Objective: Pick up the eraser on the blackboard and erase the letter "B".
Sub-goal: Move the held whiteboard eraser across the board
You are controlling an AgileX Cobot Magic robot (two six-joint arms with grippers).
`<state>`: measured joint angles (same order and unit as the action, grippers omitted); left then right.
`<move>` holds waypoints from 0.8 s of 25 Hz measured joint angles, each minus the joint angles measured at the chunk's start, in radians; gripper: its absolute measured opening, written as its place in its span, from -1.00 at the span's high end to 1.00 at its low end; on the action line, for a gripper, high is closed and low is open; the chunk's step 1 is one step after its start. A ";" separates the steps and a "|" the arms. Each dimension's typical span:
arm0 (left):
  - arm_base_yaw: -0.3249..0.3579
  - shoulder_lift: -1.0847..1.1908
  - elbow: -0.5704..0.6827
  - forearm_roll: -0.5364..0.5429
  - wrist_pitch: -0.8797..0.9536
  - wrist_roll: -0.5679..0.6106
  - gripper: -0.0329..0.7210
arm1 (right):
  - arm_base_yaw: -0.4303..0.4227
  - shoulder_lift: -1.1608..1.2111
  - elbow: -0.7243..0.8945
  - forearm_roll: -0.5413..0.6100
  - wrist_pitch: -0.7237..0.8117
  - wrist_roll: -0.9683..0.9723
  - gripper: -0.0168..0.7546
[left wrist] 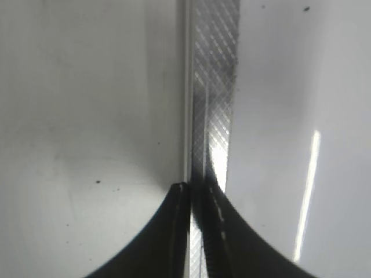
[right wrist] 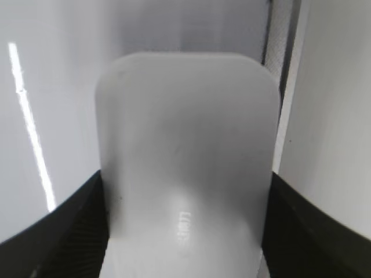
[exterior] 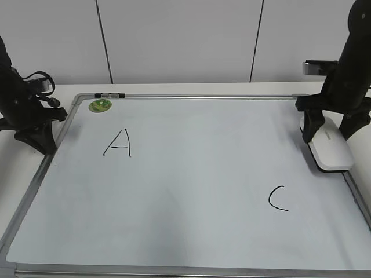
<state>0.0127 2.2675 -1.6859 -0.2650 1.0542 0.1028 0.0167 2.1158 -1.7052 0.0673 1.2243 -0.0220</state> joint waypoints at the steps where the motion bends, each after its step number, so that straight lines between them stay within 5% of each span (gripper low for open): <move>1: 0.000 0.000 0.000 0.000 0.000 0.000 0.75 | 0.000 0.013 0.000 -0.003 -0.001 -0.002 -0.37; 20: 0.000 0.000 0.000 -0.002 0.000 0.000 0.74 | -0.001 0.045 0.000 -0.024 -0.030 -0.009 -0.37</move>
<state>0.0127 2.2675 -1.6859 -0.2673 1.0542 0.1028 0.0154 2.1606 -1.7052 0.0437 1.1944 -0.0306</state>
